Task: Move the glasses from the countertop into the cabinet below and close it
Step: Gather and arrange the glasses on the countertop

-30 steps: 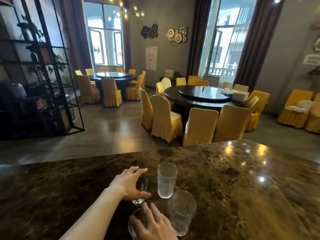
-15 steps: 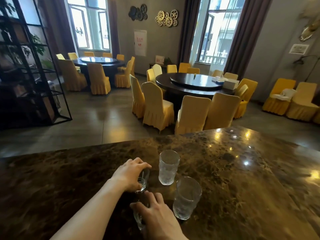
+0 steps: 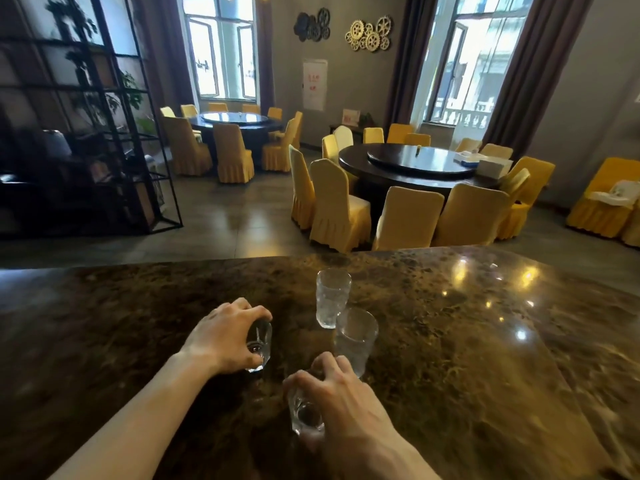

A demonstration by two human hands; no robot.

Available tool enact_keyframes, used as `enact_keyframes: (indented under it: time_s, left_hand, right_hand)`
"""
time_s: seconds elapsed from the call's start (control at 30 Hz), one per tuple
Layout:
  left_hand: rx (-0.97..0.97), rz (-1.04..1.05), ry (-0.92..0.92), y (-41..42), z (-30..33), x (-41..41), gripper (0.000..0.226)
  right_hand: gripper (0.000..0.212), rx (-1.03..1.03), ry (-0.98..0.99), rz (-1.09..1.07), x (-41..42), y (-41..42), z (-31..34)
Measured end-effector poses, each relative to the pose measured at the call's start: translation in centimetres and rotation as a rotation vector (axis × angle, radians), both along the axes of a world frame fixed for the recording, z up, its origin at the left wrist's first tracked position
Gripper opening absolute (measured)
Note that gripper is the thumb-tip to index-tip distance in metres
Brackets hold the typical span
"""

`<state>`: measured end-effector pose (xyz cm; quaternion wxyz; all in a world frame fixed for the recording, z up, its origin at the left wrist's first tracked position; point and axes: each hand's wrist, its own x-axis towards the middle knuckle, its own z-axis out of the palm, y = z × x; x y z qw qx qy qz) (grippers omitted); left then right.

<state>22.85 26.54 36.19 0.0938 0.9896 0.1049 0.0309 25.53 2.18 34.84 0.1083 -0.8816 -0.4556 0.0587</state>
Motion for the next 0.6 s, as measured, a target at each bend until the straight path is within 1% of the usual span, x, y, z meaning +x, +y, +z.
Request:
enact_keyframes:
  time_s: [0.2, 0.37, 0.5, 0.6]
  left_hand:
    - [0.023, 0.067, 0.013, -8.0, 1.8, -8.9, 0.074]
    - [0.021, 0.106, 0.030, -15.0, 2.3, -15.4, 0.071]
    - [0.032, 0.133, 0.034, -19.1, 1.7, -19.0, 0.070]
    - [0.032, 0.128, 0.030, -21.0, 1.5, -20.2, 0.072]
  right_hand:
    - [0.065, 0.043, -0.030, 0.044, -1.4, -9.9, 1.5]
    - [0.069, -0.002, -0.050, 0.066, -2.2, -17.9, 2.2]
    - [0.068, -0.031, -0.084, 0.042, -3.0, -22.1, 2.6]
    - [0.070, -0.028, -0.094, 0.018, -3.6, -23.8, 2.8]
